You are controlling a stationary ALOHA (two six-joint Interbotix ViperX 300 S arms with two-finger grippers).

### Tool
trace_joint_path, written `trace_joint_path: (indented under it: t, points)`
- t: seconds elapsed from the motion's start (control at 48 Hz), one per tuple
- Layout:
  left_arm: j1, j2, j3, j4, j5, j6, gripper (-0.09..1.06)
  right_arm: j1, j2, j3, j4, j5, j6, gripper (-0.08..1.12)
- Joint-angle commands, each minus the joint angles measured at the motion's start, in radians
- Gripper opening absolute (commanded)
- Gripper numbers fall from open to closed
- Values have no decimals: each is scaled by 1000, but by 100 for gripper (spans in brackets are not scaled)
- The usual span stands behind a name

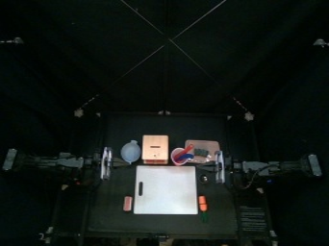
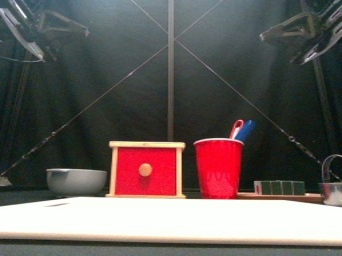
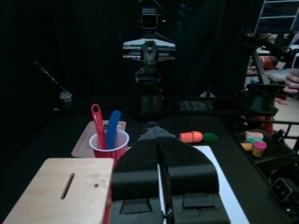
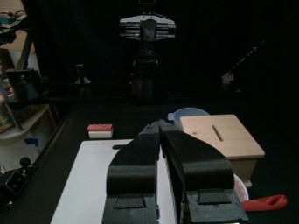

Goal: Place sushi on board then cut the sushi with the knife then place the pieces on the plate
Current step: Place the sushi on the board

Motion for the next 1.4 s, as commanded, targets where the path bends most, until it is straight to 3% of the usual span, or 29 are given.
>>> trace_joint_path:
  t: [0.021,0.104,0.354,0.771,1.021,1.188,1.396]
  points:
    - [3,8,-28,3,-55,5,-3,-2,3,-26,5,-12,6,-2]
    - [8,8,-25,9,-80,5,-3,-6,3,-32,18,-11,17,1]
    - [9,9,-18,23,-83,5,-3,-80,-8,-83,101,78,34,4]
    - [11,43,0,20,-83,2,-3,-357,-26,-215,91,603,32,4]
    - [14,81,0,20,-84,2,-3,-558,-8,-183,74,749,18,7]
    - [14,87,3,20,-84,3,-3,-584,63,-164,57,775,15,17]
    - [15,87,8,20,-83,-2,-3,-555,179,-186,25,781,15,42]
